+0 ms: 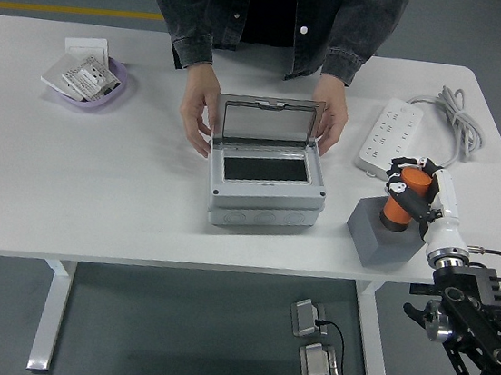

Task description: Pick up the cylinder from the cube,place it in the box,flap close box

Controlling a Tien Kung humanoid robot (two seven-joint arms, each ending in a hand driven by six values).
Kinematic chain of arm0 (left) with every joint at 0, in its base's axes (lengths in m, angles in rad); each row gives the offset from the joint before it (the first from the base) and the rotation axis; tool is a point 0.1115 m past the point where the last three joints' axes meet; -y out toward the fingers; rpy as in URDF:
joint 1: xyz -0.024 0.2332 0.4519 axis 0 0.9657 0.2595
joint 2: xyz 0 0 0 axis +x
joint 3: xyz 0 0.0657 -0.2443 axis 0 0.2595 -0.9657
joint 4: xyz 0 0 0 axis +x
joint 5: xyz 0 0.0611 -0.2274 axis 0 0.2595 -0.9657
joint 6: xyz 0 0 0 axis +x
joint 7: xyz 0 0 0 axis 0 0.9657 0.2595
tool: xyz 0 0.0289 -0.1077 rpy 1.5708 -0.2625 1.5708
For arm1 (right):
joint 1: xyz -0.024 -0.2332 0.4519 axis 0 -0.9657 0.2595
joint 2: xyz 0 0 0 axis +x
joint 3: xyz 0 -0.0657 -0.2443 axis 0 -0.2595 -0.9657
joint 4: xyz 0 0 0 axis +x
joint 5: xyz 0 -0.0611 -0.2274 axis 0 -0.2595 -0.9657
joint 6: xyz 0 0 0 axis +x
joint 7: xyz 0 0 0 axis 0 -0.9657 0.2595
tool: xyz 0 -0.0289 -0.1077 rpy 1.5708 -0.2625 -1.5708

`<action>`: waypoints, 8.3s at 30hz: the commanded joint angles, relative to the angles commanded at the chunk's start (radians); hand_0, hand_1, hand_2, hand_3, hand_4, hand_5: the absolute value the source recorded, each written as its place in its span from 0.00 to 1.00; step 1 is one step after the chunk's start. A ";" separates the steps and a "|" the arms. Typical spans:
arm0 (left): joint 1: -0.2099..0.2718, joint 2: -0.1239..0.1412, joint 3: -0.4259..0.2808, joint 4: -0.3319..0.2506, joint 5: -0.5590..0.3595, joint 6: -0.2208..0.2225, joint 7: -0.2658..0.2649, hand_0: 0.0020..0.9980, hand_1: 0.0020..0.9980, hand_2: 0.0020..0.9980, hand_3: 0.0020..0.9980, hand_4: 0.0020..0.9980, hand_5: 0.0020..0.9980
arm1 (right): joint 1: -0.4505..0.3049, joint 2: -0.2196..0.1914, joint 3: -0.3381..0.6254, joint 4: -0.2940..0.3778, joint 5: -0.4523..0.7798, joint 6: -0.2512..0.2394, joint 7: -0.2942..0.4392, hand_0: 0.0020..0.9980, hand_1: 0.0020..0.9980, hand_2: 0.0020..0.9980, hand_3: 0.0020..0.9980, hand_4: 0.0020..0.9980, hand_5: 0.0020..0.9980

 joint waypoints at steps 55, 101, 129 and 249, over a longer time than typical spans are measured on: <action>0.009 0.026 0.290 0.067 -0.315 -0.009 0.002 0.63 0.65 0.62 0.63 0.66 0.19 | 0.637 0.177 -0.752 -0.272 -0.564 -0.147 -0.321 0.00 0.02 0.28 0.21 0.00 0.00; -0.011 0.022 0.273 0.062 -0.284 -0.009 0.001 0.63 0.65 0.61 0.63 0.65 0.18 | 0.713 0.132 -0.827 -0.351 -0.646 0.021 -0.291 0.35 0.38 0.60 0.65 0.86 0.54; -0.002 0.014 0.290 0.063 -0.303 -0.009 0.001 0.63 0.65 0.61 0.63 0.65 0.18 | 0.642 -0.013 -0.666 -0.055 -0.605 0.085 -0.354 0.48 0.43 0.60 0.65 0.95 0.60; 0.003 0.008 0.275 0.065 -0.281 -0.011 0.001 0.63 0.65 0.61 0.63 0.65 0.18 | 0.180 -0.155 -0.024 0.132 -0.484 0.113 -0.229 0.40 0.38 0.59 0.64 0.91 0.65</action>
